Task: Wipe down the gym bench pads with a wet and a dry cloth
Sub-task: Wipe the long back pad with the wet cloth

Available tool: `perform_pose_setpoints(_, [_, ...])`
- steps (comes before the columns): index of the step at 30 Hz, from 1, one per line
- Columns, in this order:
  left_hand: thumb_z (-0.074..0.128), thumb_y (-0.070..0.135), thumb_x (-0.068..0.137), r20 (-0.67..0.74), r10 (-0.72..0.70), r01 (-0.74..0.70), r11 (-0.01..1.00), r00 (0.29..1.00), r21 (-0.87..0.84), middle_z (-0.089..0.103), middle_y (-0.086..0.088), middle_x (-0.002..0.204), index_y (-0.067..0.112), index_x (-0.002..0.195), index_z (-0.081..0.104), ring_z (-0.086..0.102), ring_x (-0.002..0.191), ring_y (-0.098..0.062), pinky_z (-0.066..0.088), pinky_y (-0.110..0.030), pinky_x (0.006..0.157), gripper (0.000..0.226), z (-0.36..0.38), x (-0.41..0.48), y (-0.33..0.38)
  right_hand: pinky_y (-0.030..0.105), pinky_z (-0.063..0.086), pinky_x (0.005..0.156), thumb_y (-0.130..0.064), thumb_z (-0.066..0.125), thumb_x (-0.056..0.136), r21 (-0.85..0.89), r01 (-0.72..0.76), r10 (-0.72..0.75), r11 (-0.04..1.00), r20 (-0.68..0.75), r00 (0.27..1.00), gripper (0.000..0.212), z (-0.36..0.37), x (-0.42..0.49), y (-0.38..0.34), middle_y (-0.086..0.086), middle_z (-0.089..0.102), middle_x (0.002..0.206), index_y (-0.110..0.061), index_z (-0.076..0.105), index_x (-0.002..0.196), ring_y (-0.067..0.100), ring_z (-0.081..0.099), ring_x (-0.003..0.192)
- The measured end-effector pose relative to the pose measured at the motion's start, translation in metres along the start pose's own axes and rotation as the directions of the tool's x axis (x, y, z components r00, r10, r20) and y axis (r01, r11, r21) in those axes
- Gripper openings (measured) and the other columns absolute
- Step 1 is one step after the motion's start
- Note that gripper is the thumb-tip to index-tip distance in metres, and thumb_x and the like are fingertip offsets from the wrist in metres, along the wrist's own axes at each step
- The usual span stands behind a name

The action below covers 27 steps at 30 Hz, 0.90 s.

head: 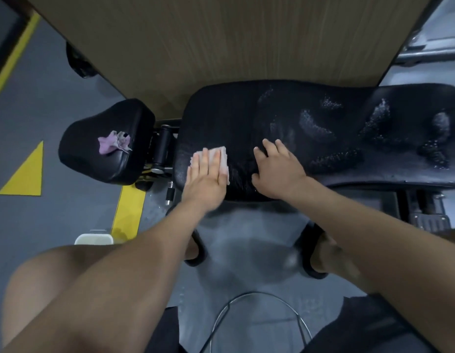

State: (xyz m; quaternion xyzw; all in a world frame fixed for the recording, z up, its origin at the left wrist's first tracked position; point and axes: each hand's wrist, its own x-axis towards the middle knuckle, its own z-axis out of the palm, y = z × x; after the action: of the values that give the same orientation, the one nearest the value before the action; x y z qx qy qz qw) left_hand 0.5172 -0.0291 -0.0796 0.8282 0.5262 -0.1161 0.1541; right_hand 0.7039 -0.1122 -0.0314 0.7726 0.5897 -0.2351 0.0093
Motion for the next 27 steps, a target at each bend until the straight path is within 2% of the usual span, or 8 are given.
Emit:
perform_pose_setpoints(3, [0.015,0.044,0.108,-0.089,0.014,-0.011,0.999,0.996,0.033,-0.012,-0.01,0.169,0.026,0.162,-0.009,-0.016,0.155,-0.031,-0.006,-0.047,0.126,0.062,0.016,-0.029,-0.008,0.048,0.005,0.128,-0.05,0.043,0.101,0.002,-0.021,0.021,1.0,-0.083,0.996,0.075,0.011,-0.002,-0.014,0.011,0.004,0.171,-0.017,0.015,0.163,0.035,-0.001,0.157])
perform_pose_setpoints(10, [0.014,0.047,0.107,-0.026,-0.213,0.206,0.965,0.977,-0.162,-0.02,-0.003,0.168,0.029,0.161,-0.011,-0.022,0.154,-0.026,-0.01,-0.044,0.125,0.062,0.0,-0.008,-0.014,0.051,0.009,0.127,-0.053,0.046,0.092,0.103,-0.155,0.178,0.983,-0.295,0.939,0.074,0.04,0.005,-0.04,0.014,0.025,0.167,-0.019,0.034,0.157,0.034,0.017,0.155])
perform_pose_setpoints(15, [0.014,0.046,0.107,-0.05,-0.251,0.233,0.945,0.967,-0.228,-0.021,-0.004,0.168,0.027,0.161,-0.012,-0.022,0.154,-0.025,-0.011,-0.041,0.125,0.062,-0.006,0.021,-0.036,0.052,0.014,0.126,-0.055,0.042,0.088,0.072,-0.184,0.198,0.98,-0.372,0.907,0.075,0.052,0.013,-0.041,0.016,0.034,0.162,-0.017,0.043,0.153,0.034,0.026,0.152])
perform_pose_setpoints(18, [0.019,0.043,0.107,-0.059,-0.276,0.244,0.917,0.959,-0.316,-0.009,-0.006,0.17,0.022,0.162,-0.007,-0.004,0.156,-0.028,0.003,-0.042,0.126,0.065,-0.015,0.054,-0.049,0.052,0.015,0.126,-0.055,0.04,0.088,0.047,-0.2,0.201,0.979,-0.422,0.884,0.074,0.057,0.018,-0.041,0.016,0.038,0.16,-0.016,0.045,0.151,0.033,0.029,0.151])
perform_pose_setpoints(22, [0.03,0.034,0.108,-0.036,-0.274,0.232,0.87,0.961,-0.435,0.016,-0.017,0.165,0.017,0.162,-0.003,0.029,0.148,-0.037,0.026,-0.047,0.117,0.066,-0.04,0.096,-0.056,0.053,0.018,0.124,-0.053,0.043,0.088,0.012,-0.205,0.185,0.979,-0.49,0.852,0.073,0.063,0.023,-0.04,0.018,0.041,0.157,-0.015,0.048,0.149,0.035,0.032,0.149])
perform_pose_setpoints(24, [0.036,0.02,0.107,-0.03,-0.292,0.219,0.778,0.956,-0.588,0.026,-0.02,0.163,0.014,0.163,0.003,0.035,0.145,-0.038,0.033,-0.042,0.115,0.065,-0.048,0.12,-0.062,0.054,0.02,0.123,-0.051,0.047,0.088,0.004,-0.2,0.171,0.98,-0.532,0.829,0.071,0.067,0.025,-0.038,0.019,0.043,0.155,-0.014,0.05,0.148,0.036,0.034,0.148])
perform_pose_setpoints(26, [0.029,0.003,0.107,-0.097,-0.351,0.151,0.614,0.931,-0.775,0.037,-0.018,0.159,0.007,0.161,0.014,0.042,0.142,-0.033,0.037,-0.031,0.112,0.056,-0.055,0.146,-0.07,0.054,0.021,0.122,-0.049,0.049,0.088,-0.012,-0.196,0.156,0.981,-0.555,0.817,0.07,0.069,0.026,-0.037,0.019,0.045,0.154,-0.013,0.051,0.147,0.036,0.035,0.147])
perform_pose_setpoints(27, [0.025,0.014,0.11,-0.074,-0.309,0.146,0.631,0.948,-0.762,0.044,-0.017,0.154,0.007,0.159,0.023,0.048,0.138,-0.03,0.04,-0.031,0.112,0.05,-0.055,0.154,-0.078,0.054,0.021,0.122,-0.049,0.05,0.088,-0.02,-0.198,0.153,0.98,-0.559,0.815,0.07,0.07,0.027,-0.037,0.019,0.044,0.154,-0.014,0.05,0.147,0.036,0.035,0.147])
